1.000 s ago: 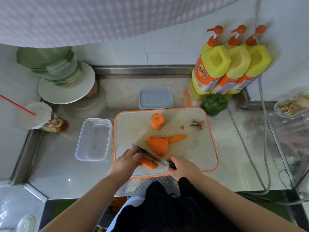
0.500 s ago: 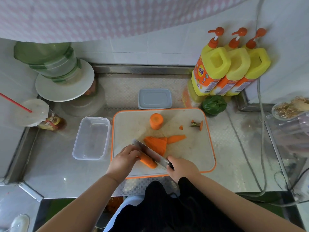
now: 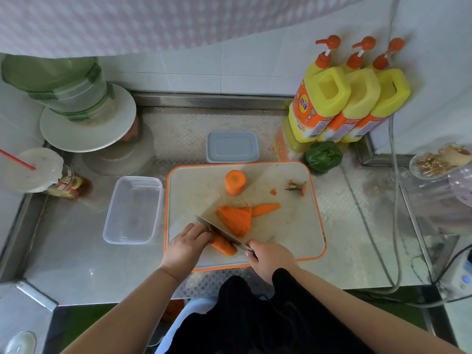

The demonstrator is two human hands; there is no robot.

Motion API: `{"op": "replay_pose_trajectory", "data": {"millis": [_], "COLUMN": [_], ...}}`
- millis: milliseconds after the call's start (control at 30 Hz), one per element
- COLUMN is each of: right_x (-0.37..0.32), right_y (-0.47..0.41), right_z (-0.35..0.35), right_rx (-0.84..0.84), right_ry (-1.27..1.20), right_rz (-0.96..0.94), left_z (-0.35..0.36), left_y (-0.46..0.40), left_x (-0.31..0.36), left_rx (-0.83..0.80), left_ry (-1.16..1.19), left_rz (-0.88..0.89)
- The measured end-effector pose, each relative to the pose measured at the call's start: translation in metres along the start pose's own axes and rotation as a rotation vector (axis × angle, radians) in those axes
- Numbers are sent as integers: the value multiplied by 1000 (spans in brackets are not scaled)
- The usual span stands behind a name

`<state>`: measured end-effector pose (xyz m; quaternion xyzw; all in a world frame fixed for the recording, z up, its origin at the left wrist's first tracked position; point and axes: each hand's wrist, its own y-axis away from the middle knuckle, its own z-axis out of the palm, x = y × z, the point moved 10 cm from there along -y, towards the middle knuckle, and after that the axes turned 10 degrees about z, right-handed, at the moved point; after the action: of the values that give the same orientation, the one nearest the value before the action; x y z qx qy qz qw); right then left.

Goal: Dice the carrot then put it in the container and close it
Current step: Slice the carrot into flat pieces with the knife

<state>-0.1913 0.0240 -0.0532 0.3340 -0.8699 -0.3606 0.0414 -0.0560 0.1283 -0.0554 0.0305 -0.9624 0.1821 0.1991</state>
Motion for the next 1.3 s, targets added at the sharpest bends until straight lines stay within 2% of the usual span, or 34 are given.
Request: {"op": "replay_pose_trajectory", "data": {"millis": [267,767,1067,1300], "right_x": [0,-3,-2,-2], "right_y": [1,3,2,1], "right_z": [2,-1,-4,-6], "right_rx": [-16,-5,1,-7], "right_ry": [9,-15,-18,9], "right_rz": [-4,17,19,11], "left_z": [-2,8,8,2], "left_y": [-3,-4,-9,-8], "left_x": [6,25,29,36], "left_rx": [-35,-156,-106,-26], "left_ry": [-36,-31,-34,-74], "left_rz": [104,106,170,123]}}
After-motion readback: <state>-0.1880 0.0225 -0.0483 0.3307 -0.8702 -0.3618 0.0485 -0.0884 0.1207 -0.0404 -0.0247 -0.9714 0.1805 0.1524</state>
